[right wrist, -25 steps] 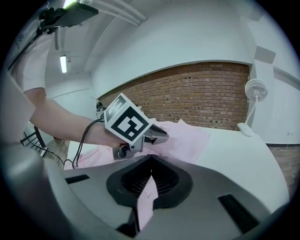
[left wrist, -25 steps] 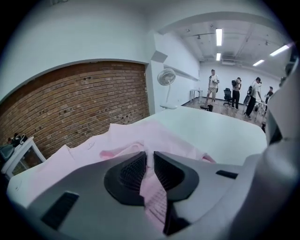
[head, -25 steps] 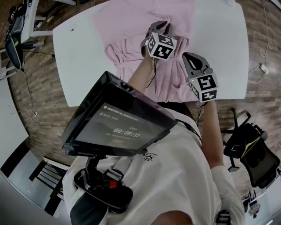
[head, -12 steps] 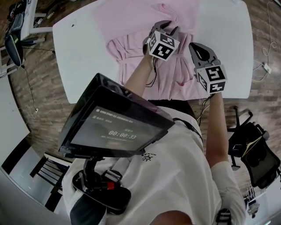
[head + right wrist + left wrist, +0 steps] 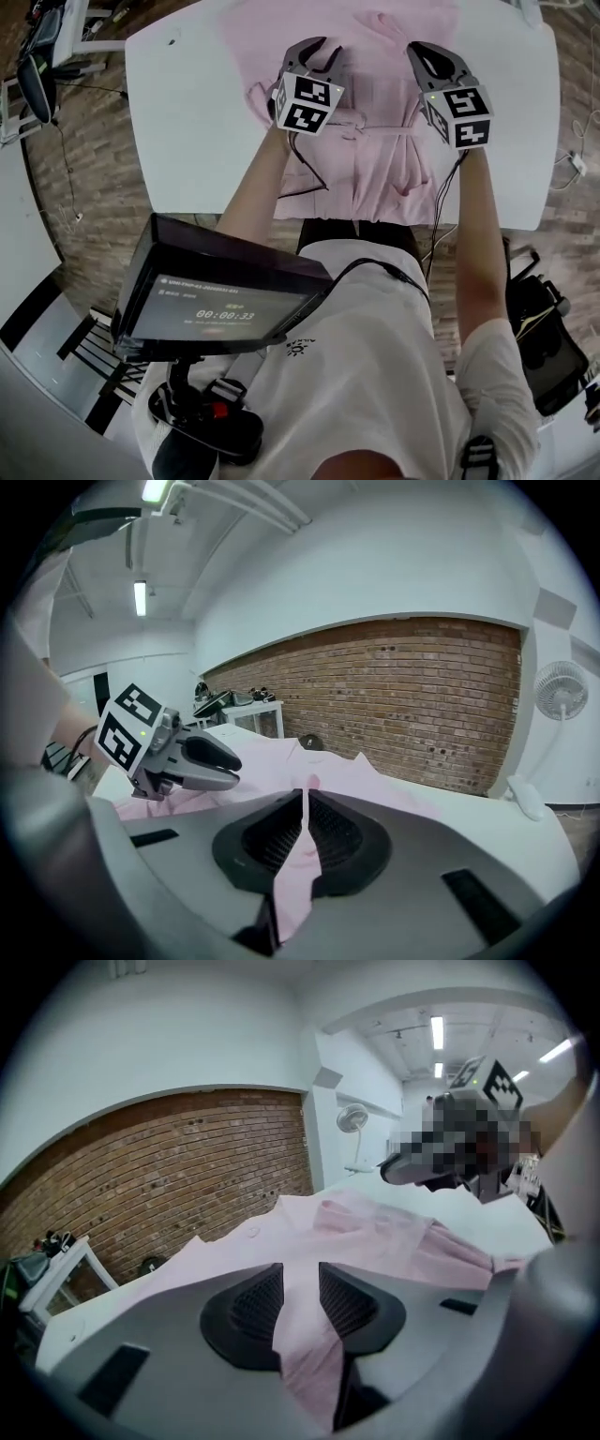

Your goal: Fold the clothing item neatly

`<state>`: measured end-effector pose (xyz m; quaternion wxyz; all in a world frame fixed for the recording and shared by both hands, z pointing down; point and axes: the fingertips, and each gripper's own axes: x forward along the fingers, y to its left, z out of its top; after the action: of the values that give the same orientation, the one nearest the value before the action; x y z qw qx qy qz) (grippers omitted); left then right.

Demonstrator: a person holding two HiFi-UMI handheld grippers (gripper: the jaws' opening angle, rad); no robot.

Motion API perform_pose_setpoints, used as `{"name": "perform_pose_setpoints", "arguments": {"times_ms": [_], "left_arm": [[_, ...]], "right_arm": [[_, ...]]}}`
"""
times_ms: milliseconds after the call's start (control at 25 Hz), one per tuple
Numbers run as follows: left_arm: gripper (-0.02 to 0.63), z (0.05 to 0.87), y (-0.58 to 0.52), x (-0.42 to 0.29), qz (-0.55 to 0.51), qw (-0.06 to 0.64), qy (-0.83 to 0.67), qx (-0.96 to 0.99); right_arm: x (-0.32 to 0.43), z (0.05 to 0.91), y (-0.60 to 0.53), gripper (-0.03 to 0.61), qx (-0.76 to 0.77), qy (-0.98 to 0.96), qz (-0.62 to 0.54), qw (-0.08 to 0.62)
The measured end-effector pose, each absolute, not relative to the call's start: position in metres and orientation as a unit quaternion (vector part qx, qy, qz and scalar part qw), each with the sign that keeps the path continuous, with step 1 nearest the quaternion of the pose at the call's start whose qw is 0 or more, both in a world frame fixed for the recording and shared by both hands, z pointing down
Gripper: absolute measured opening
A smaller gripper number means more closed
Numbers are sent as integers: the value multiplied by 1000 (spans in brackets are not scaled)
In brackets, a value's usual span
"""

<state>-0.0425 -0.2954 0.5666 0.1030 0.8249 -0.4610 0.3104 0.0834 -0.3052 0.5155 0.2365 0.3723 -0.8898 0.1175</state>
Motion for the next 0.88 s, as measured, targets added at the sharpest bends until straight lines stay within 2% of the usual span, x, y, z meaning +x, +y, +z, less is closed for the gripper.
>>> {"name": "perform_pose_setpoints", "arguments": {"times_ms": [80,120,240,280,360,480,520,560,600,880], "left_arm": [[114,565,-293,-55,320,96,-464,820],[114,564,-291,-59,323,95,-467,818],[114,563,-288,-67,327,98,-472,813],[114,566,-287,-70,328,103,-471,812],[114,572,-282,-73,330,114,-467,812],[114,577,-276,-71,329,124,-463,814],[114,579,-273,-70,328,127,-462,814],[113,580,-270,-69,328,130,-460,814],[114,582,-267,-68,328,134,-459,815],[114,597,-260,-78,331,160,-441,819]], "right_arm": [[79,517,-314,8,376,-888,116,238],[77,518,-317,30,379,-886,117,239],[70,527,-330,152,392,-878,122,247],[66,532,-335,177,396,-875,122,252],[61,542,-341,184,401,-868,118,268],[60,552,-344,181,406,-857,107,298],[63,554,-344,154,409,-854,101,305],[68,554,-344,42,414,-851,96,309],[73,553,-345,17,421,-848,93,310],[117,574,-372,22,444,-816,112,352]]}}
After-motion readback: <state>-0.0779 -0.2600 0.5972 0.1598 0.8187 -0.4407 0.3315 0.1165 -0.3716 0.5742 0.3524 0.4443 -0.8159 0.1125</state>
